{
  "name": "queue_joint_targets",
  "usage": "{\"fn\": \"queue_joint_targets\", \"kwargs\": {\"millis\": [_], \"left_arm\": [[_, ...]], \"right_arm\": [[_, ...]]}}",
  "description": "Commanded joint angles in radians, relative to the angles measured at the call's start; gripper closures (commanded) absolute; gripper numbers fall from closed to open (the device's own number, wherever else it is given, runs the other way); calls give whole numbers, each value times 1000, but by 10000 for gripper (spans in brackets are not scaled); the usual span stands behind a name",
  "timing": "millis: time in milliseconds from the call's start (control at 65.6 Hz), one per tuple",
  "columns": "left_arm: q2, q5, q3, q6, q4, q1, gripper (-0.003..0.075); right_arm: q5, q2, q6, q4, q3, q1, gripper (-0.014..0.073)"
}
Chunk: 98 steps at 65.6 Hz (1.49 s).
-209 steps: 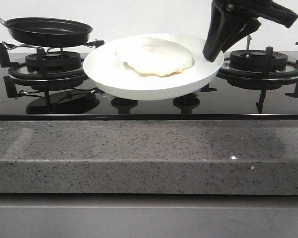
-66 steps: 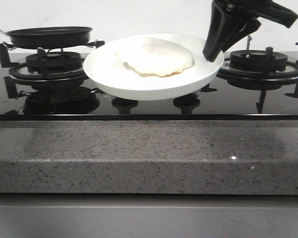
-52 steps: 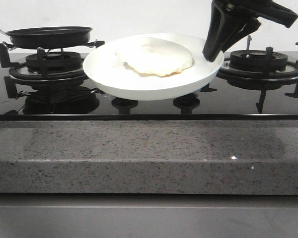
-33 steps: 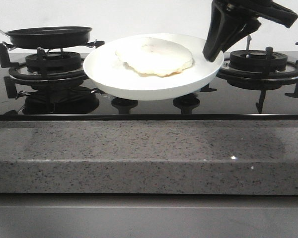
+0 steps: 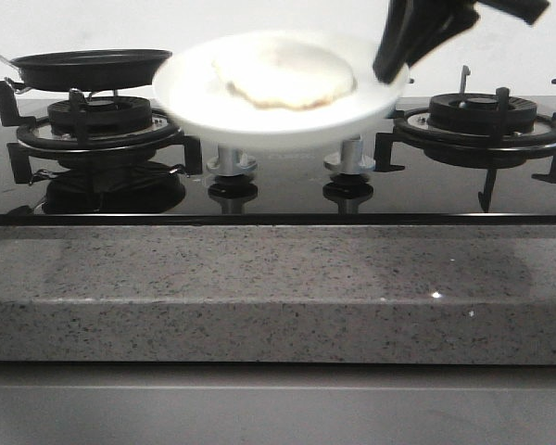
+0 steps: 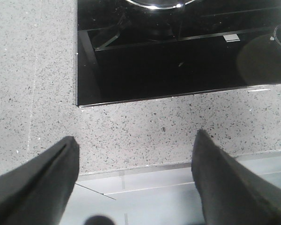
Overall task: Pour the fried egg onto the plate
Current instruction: 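Lower the plate with the egg back between the burners and release with the right gripper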
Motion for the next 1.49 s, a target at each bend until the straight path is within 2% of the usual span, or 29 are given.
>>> {"fn": "queue_joint_targets", "kwargs": {"millis": [0, 229, 473, 747, 899, 1021, 1159, 1235, 1402, 1479], "left_arm": [[0, -68, -25, -9, 2, -6, 220], [0, -68, -25, -9, 2, -6, 220], [0, -68, -25, -9, 2, -6, 220], [0, -68, -25, -9, 2, -6, 220], [0, -68, -25, -9, 2, -6, 220], [0, -68, -25, -9, 2, -6, 220], [0, -68, -25, -9, 2, -6, 229], [0, -68, -25, -9, 2, -6, 229], [0, -68, -25, -9, 2, -6, 229], [0, -68, -25, -9, 2, -6, 229]], "right_arm": [[-53, -8, 2, 34, -108, -25, 690], [56, 146, 81, 39, -348, -64, 690], [96, 313, 134, 35, -521, -68, 690], [218, 429, 135, 21, -621, -106, 689], [229, 445, 135, 19, -623, -110, 684], [245, 445, 135, 19, -623, -111, 614], [261, 444, 135, 19, -649, -114, 417], [271, 437, 134, 19, -676, -114, 346], [324, 390, 132, 19, -725, -113, 334], [354, 350, 91, 8, -725, -103, 334]]}}
